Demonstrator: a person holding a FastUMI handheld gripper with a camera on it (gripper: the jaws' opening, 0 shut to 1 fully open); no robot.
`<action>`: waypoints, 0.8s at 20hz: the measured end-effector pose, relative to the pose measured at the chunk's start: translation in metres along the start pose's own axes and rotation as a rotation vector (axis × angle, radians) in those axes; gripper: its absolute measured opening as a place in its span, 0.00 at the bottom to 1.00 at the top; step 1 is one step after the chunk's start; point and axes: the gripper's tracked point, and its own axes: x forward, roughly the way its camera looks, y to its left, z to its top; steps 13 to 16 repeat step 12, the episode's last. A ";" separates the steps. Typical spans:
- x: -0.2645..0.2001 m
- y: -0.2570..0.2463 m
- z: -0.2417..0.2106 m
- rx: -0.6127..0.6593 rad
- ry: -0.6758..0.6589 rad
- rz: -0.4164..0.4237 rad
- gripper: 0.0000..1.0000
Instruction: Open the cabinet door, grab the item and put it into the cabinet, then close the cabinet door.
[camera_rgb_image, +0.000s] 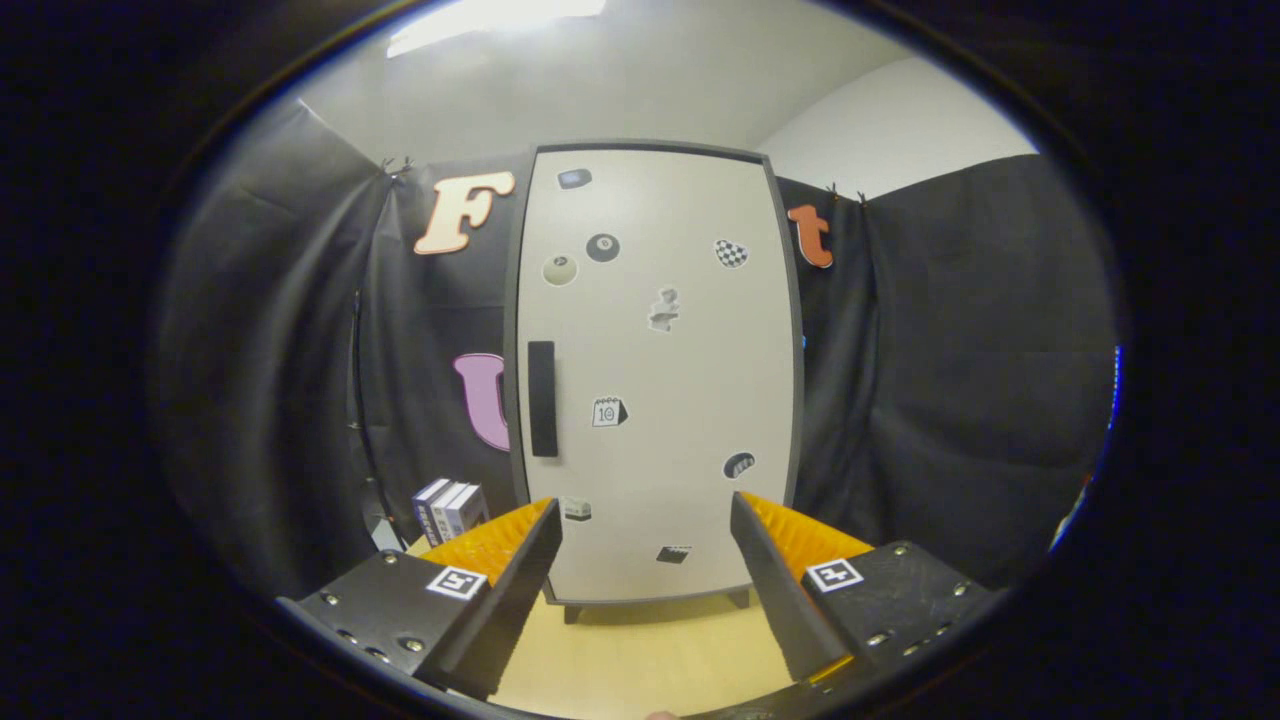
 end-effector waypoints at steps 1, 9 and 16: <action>-0.002 -0.001 -0.001 -0.002 0.002 -0.003 1.00; -0.008 0.002 0.000 0.015 -0.001 -0.011 1.00; -0.011 0.001 0.001 0.027 -0.003 -0.016 1.00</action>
